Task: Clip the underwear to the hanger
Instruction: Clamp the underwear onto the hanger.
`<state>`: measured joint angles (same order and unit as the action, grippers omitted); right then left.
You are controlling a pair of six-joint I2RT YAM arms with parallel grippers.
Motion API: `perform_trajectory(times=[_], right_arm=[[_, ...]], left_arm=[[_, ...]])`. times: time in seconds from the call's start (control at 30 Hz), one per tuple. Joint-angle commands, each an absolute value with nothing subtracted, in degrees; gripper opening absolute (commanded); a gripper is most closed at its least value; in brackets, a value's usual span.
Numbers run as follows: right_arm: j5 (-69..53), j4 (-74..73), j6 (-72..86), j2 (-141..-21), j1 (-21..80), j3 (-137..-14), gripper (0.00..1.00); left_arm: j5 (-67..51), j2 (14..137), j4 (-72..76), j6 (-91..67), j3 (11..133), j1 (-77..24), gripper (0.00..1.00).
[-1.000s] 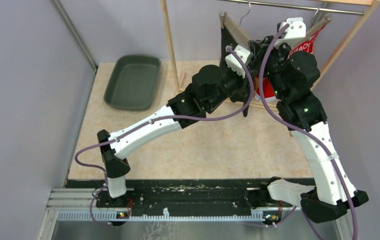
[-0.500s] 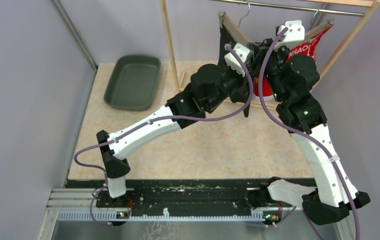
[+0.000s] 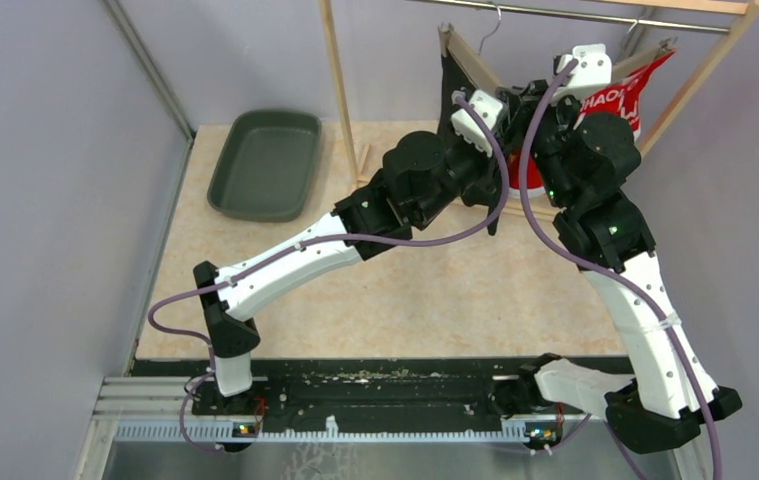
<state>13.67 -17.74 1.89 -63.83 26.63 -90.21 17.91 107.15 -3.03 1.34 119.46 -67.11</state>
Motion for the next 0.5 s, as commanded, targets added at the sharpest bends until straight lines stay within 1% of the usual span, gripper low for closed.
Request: perform_trajectory(times=[0.0, 0.47], right_arm=[[10.42, -27.17, 2.08, -65.23, 28.99, -87.20, 0.00], [8.68, -26.22, 3.26, -65.50, 29.16, -86.59, 0.00]], left_arm=[[14.83, 104.85, 2.00, 1.61, 122.52, -69.56, 0.00], [15.57, 103.69, 6.08, 2.56, 121.77, -69.78, 0.00]])
